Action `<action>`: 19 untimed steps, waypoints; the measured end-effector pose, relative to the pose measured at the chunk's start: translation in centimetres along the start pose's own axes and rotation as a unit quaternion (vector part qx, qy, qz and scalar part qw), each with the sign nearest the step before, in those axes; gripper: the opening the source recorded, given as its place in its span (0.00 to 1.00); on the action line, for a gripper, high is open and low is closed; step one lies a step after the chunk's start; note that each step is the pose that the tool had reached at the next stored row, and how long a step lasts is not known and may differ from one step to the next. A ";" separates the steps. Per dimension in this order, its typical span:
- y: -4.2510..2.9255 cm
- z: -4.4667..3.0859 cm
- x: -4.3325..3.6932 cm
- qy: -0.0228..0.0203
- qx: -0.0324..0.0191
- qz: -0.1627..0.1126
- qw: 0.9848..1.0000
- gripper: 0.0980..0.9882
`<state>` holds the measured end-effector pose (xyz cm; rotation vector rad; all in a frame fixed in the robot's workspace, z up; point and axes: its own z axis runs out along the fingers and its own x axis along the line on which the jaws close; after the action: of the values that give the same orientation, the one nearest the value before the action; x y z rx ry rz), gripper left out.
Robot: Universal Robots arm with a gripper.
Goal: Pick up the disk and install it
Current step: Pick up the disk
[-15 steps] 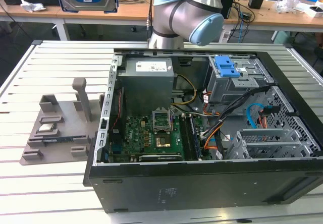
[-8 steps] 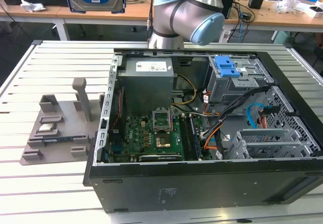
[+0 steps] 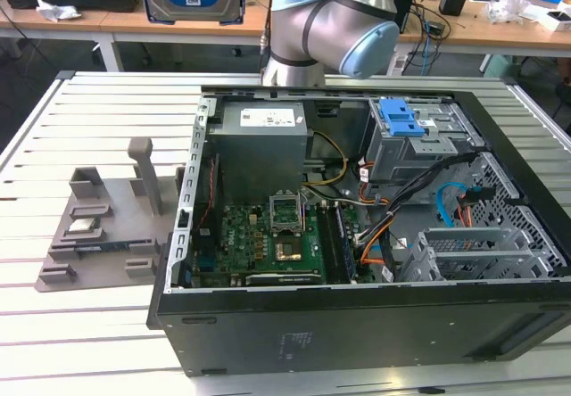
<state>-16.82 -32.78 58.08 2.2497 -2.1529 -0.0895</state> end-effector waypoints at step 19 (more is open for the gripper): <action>-3.96 -0.24 0.17 0.000 0.000 0.000 1.000 0.30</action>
<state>-12.86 -32.78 58.08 2.2496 -2.1530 -0.0896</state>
